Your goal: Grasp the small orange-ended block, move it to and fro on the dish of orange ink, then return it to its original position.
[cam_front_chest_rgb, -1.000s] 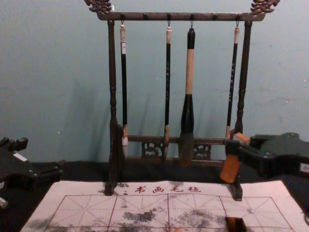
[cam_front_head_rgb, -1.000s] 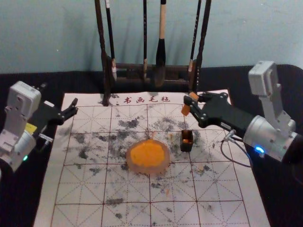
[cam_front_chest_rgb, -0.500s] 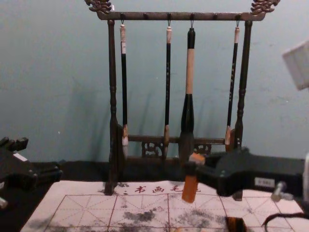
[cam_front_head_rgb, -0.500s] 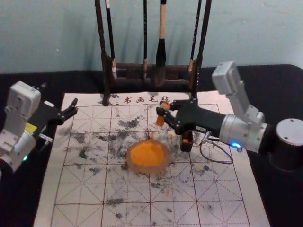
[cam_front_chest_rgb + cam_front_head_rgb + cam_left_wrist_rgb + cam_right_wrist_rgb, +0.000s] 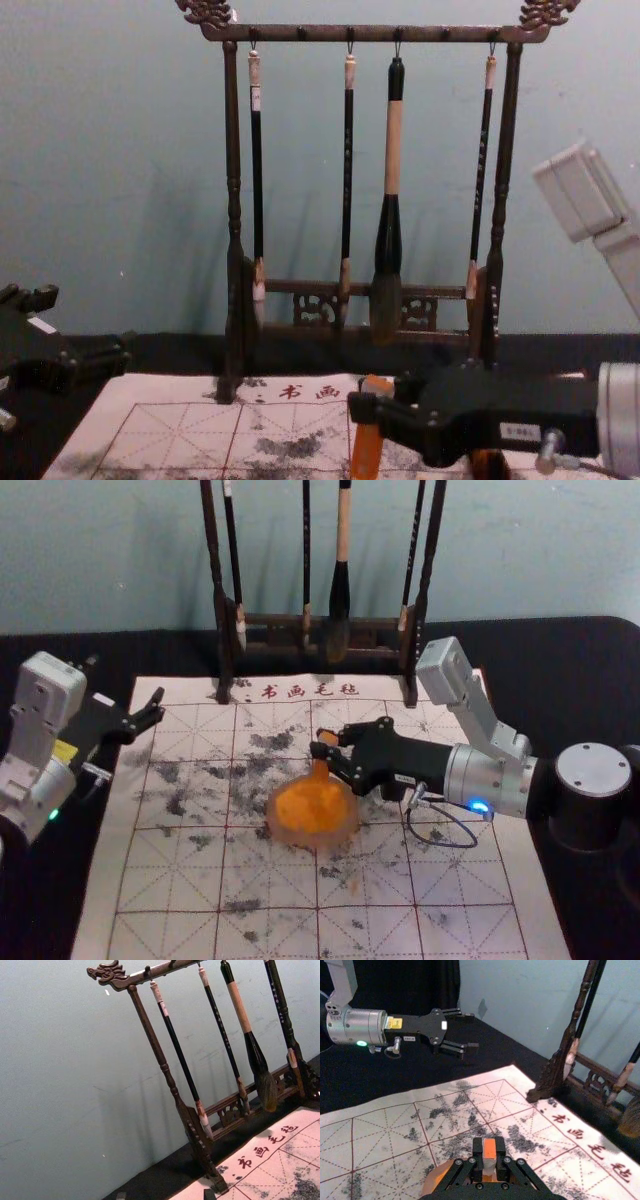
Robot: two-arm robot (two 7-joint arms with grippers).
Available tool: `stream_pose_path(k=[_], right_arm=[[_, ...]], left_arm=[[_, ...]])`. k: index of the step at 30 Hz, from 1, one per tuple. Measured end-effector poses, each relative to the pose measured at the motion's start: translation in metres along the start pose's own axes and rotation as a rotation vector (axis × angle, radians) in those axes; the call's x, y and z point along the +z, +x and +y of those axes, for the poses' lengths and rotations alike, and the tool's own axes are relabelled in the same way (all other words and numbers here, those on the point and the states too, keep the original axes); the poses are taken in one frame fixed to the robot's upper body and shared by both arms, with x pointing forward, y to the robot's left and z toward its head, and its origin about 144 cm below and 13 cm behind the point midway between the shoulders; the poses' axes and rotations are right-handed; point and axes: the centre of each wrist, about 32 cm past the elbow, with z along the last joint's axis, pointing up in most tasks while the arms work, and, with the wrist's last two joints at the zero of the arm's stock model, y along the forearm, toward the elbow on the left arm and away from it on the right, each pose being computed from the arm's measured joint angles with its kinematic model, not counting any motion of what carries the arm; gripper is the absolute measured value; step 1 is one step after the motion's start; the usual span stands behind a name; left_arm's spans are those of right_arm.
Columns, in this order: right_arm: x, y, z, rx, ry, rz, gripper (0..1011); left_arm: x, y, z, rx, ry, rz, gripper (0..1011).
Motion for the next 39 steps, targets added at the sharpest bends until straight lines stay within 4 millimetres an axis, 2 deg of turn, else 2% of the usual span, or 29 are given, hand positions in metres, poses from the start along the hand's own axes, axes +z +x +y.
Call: stream_pose_path(k=[39], right_arm=[[-0.002,0.006,0.023,0.047,-0.085,-0.003,111]], left_arm=[[0.000,0.000,0.000,0.000,0.000,0.000,1001]])
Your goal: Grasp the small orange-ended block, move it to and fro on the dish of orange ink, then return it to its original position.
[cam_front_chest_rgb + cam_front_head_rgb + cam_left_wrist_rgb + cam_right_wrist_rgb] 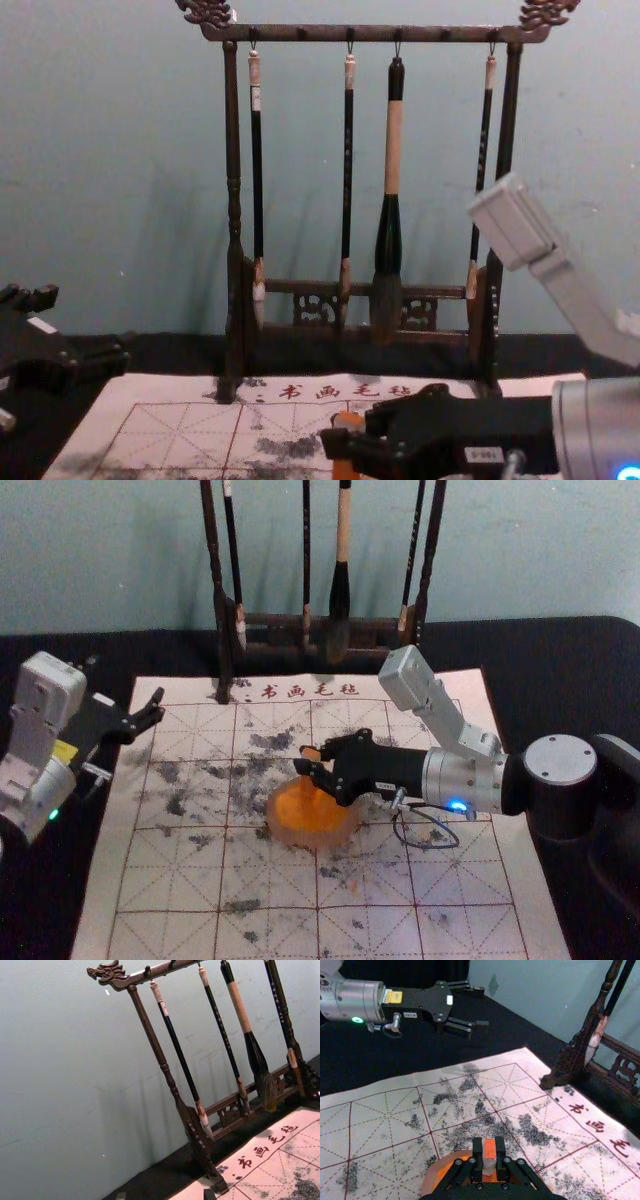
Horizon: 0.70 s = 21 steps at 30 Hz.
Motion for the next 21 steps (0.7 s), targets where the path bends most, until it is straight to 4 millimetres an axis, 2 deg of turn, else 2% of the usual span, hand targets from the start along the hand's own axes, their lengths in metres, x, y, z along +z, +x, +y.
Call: stream_pose_path(k=[21], right_arm=[[-0.0019,0.0031,-0.0018,-0.031,-0.005,0.001,111]], left_arm=[[0.0000,0.0000,0.0000,0.000,0.000,0.000,1001]])
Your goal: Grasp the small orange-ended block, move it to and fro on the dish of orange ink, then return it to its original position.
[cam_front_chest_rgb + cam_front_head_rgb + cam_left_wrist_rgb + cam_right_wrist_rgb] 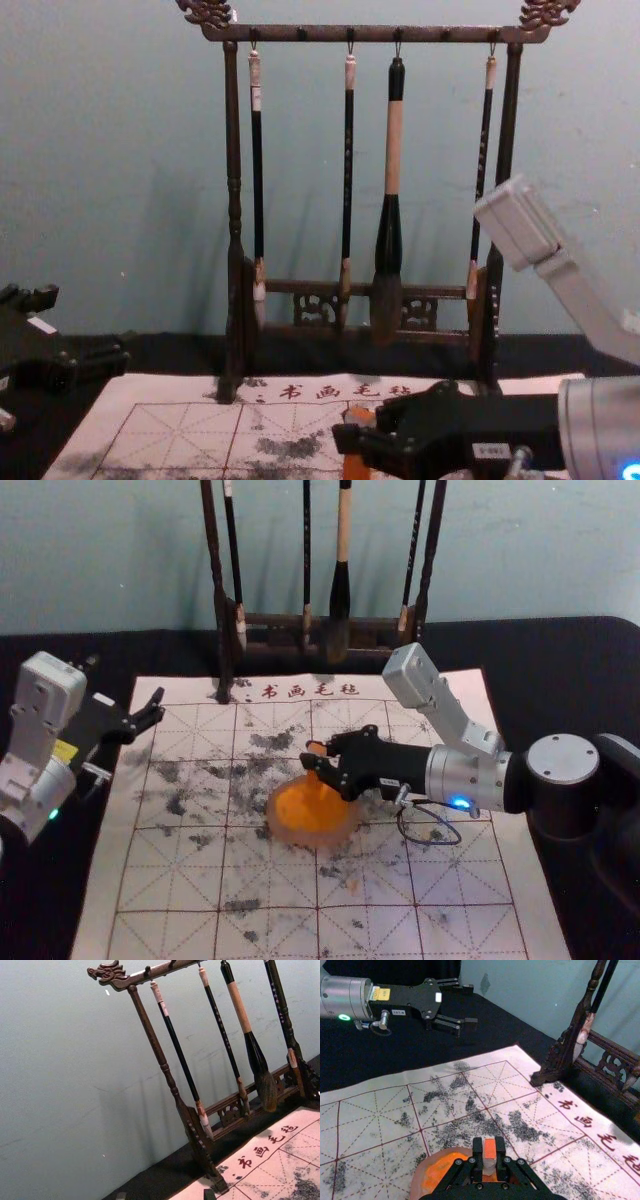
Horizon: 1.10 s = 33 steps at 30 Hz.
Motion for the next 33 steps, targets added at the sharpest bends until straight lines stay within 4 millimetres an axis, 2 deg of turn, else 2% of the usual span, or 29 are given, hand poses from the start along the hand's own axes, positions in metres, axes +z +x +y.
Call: stream_pose_path(k=[20,33], right_arm=[[-0.001,-0.006,-0.018,0.029,-0.006,-0.006,111],[-0.002,-0.017,-0.015,0.072,0.001,0.000,111]], left_arm=[[0.000,0.000,0.000,0.000,0.000,0.000,1001],[0.000,0.000,0.000,0.000,0.000,0.000,1001]])
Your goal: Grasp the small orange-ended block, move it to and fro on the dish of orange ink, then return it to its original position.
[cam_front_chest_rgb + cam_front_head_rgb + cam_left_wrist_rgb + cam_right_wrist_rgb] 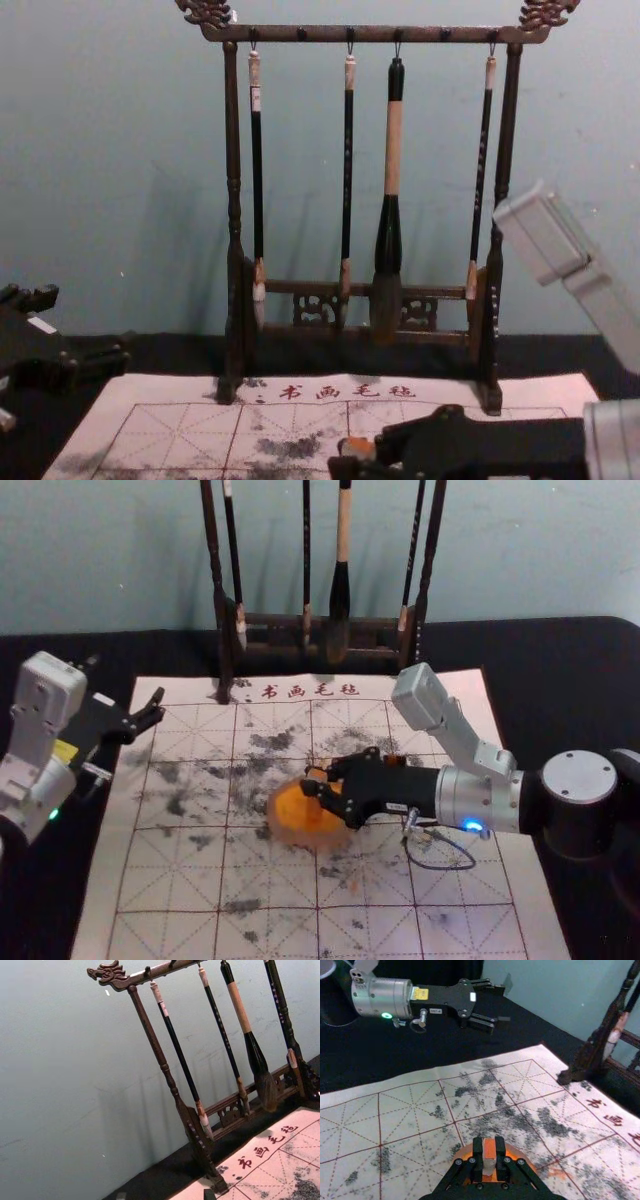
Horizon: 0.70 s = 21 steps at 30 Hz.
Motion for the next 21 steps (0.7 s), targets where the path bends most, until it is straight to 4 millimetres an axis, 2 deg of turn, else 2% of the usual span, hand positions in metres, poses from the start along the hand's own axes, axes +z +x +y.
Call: stream_pose_path(k=[12,21], right_arm=[[0.000,-0.002,0.013,0.018,0.003,0.007,111],[0.001,0.005,0.022,-0.007,0.012,0.007,111]], left_arm=[[0.000,0.000,0.000,0.000,0.000,0.000,1001],[0.000,0.000,0.000,0.000,0.000,0.000,1001]])
